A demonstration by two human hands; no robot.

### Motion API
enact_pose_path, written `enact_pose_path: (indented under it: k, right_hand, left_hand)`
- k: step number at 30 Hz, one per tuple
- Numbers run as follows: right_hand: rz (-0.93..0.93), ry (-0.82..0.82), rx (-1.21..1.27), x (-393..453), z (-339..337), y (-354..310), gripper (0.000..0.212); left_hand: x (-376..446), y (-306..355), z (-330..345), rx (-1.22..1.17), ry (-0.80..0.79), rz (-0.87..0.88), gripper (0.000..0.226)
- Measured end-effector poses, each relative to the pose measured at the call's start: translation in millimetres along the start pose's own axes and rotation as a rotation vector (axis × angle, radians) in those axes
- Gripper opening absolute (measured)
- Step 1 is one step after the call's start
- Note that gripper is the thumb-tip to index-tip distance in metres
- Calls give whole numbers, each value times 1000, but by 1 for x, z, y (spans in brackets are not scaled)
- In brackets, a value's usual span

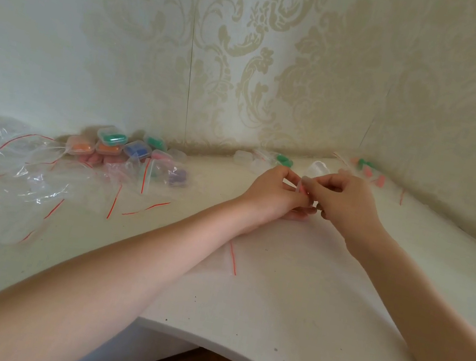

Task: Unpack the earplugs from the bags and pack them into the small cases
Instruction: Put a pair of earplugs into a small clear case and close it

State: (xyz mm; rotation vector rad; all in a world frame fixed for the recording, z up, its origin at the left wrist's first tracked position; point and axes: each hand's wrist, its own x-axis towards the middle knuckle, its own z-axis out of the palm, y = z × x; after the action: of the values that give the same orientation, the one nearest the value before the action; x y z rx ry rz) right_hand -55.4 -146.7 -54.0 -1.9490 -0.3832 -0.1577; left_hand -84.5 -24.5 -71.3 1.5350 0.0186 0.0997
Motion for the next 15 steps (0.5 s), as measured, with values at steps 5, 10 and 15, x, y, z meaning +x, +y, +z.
enact_pose_path:
  k: [5,10,15]
  right_hand:
    - [0,-46,42,-1,0,0,12]
    - [-18,18,279,3,-1,0,10]
    - [-148,92,193,2,-1,1,19]
  left_hand:
    - [4,0,-3,-32,32,-45,26]
    - [7,0,-5,-106,4,-98,28]
    - [5,2,-4,-147,-5,-116,29]
